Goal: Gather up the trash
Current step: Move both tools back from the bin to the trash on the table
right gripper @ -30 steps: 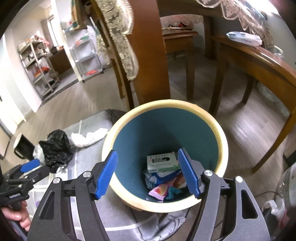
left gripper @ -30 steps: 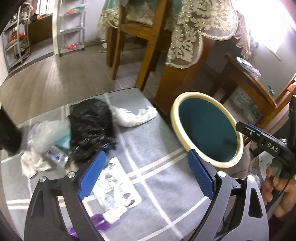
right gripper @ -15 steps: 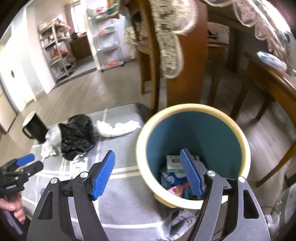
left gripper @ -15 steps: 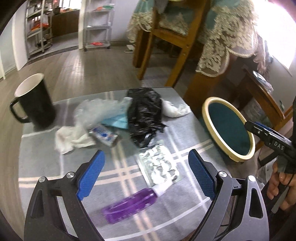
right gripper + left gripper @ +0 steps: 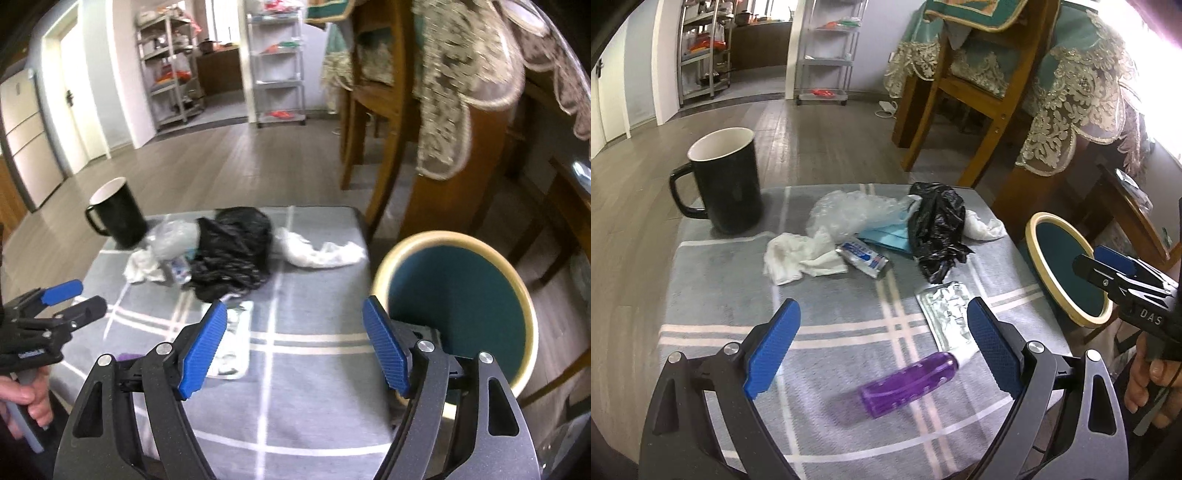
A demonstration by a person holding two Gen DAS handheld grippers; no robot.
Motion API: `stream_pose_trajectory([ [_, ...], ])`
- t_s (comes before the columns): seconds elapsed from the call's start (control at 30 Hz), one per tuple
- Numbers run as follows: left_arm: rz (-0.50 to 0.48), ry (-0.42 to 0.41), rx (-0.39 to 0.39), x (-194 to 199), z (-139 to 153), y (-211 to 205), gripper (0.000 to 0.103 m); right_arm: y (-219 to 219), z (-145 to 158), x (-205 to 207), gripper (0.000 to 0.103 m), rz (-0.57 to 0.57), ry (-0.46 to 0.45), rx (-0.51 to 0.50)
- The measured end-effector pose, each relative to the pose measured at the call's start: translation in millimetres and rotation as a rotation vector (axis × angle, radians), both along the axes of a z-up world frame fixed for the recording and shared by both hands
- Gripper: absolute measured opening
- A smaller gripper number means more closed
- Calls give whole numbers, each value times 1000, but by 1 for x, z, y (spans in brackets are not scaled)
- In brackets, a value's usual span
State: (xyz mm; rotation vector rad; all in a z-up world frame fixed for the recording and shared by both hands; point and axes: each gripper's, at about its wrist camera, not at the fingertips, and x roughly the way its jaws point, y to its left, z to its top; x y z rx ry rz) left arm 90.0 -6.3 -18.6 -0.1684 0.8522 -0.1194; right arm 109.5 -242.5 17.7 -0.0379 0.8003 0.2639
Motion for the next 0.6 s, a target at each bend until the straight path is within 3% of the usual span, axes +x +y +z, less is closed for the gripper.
stream_pose_trajectory([
  [0.6, 62, 44, 38, -22, -18, 31, 90, 55, -6, -16, 77, 142, 21, -6],
])
